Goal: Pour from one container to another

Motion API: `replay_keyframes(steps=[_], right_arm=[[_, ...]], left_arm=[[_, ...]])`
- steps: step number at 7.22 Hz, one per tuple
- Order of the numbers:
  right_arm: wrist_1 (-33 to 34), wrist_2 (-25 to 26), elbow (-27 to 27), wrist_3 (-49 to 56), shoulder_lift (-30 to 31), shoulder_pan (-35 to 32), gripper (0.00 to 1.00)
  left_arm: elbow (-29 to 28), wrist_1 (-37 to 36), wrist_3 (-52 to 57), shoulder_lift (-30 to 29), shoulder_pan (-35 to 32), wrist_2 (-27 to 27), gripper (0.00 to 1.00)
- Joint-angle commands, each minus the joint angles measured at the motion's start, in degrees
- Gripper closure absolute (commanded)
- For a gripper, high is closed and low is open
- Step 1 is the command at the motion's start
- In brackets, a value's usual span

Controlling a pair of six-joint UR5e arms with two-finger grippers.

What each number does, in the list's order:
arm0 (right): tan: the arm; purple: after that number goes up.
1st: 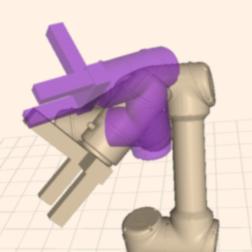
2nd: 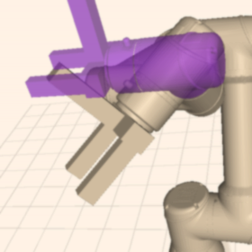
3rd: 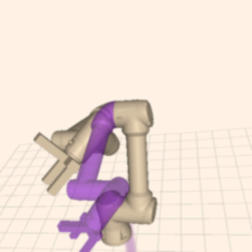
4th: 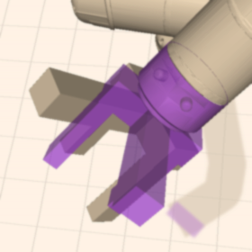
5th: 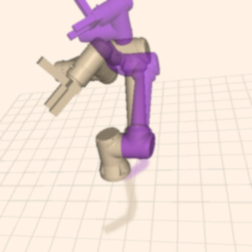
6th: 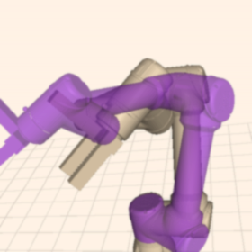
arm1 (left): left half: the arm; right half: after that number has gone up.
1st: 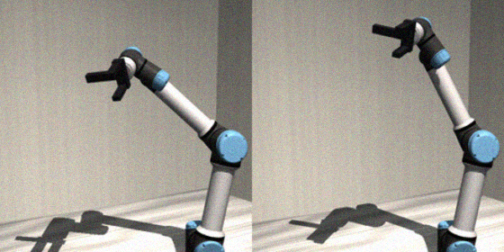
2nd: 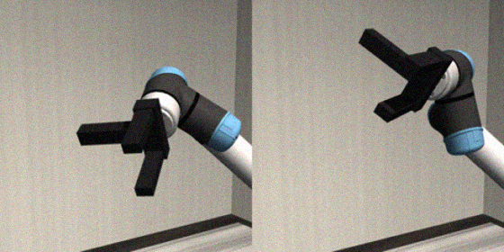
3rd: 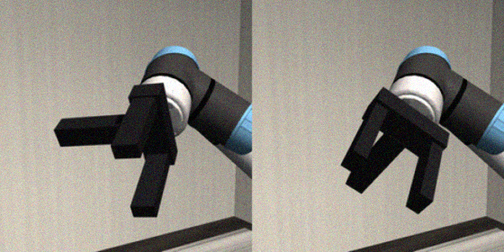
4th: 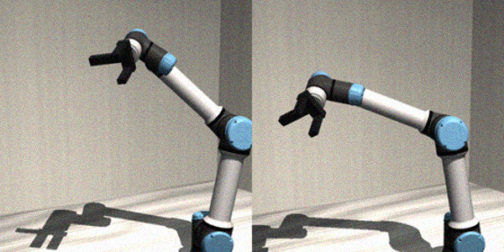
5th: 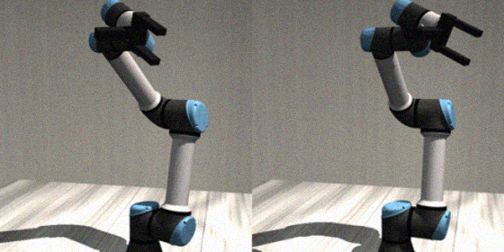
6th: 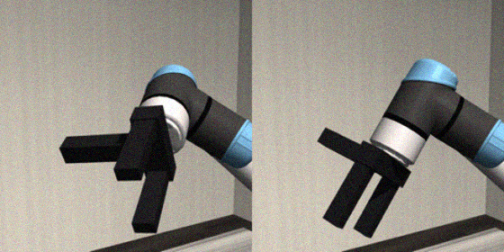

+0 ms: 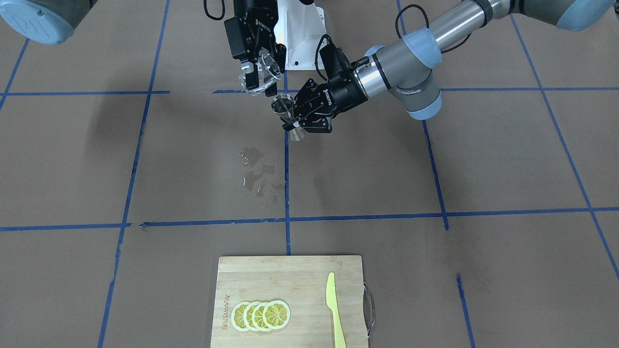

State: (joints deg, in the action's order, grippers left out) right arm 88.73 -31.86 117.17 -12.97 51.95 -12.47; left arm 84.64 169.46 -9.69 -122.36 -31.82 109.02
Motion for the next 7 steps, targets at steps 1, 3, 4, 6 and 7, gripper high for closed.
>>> replay_keyframes(steps=[1, 3, 4, 6, 7], right_arm=[[-4.94, -4.06, 1.13, -9.56, 0.61, -1.31, 1.00], [-6.47, -13.45, 3.49, -23.89, 4.72, -5.61, 1.00], [-8.12, -15.14, 4.81, -25.51, 7.26, -6.76, 1.00], [-9.98, -15.42, 5.08, -35.48, 12.63, -7.30, 1.00], [-11.90, -15.42, 5.08, -38.16, 17.35, -7.21, 1.00]], left_arm=[[0.00, 0.00, 0.02, 0.01, 0.00, -0.03, 1.00], [0.00, 0.17, -0.07, 0.01, -0.09, -0.03, 1.00], [0.00, 0.17, -0.07, 0.01, -0.09, -0.03, 1.00], [0.09, 0.17, -0.07, 0.01, -0.09, -0.03, 1.00], [0.09, 0.17, -0.07, 0.01, -0.09, -0.03, 1.00]])
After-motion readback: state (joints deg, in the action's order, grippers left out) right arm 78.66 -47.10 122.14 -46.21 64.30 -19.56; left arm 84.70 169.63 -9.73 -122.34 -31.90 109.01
